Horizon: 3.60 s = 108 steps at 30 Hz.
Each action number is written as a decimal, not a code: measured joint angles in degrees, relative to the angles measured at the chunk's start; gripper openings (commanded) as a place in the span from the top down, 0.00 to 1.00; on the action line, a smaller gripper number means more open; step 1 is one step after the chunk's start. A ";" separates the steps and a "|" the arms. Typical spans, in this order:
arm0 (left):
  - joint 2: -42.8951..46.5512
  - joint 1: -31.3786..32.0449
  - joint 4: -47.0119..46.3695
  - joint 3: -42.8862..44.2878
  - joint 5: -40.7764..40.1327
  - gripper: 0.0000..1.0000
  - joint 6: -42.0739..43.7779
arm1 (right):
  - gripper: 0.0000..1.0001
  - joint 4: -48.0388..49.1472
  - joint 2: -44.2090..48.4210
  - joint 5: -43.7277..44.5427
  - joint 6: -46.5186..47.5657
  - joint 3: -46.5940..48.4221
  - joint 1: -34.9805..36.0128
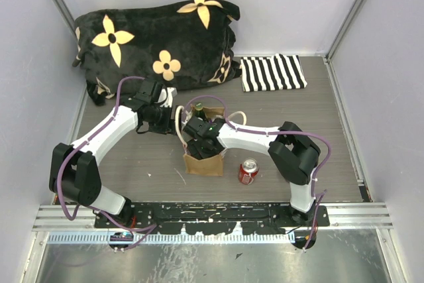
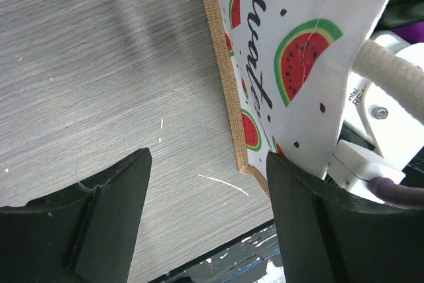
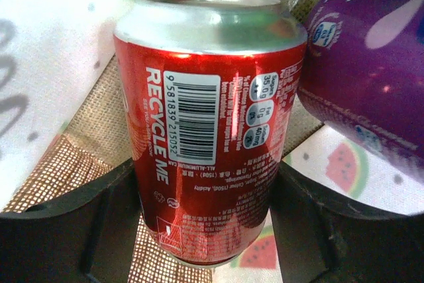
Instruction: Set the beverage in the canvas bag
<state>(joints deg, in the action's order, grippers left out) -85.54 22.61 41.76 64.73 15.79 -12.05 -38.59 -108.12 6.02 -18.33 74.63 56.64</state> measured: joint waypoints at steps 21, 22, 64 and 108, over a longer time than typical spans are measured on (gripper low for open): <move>0.07 -0.11 -0.17 0.00 0.70 0.22 0.02 | 0.99 -18.51 -0.17 3.23 -1.11 12.39 1.97; 0.07 -0.11 -0.26 0.00 0.81 0.22 0.00 | 0.99 -18.88 -0.31 3.37 -1.09 12.61 1.97; 38.36 -7.72 1.64 -13.16 18.64 0.19 15.15 | 0.99 -5.03 -3.69 2.84 -1.46 5.68 3.13; 31.63 4.17 -7.91 -20.04 9.22 0.40 -16.06 | 0.99 -7.17 -5.29 2.23 -1.46 8.39 2.19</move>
<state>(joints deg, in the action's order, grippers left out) -53.91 26.79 33.85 44.69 25.02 -28.12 -45.76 -113.40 8.25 -19.79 83.02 58.83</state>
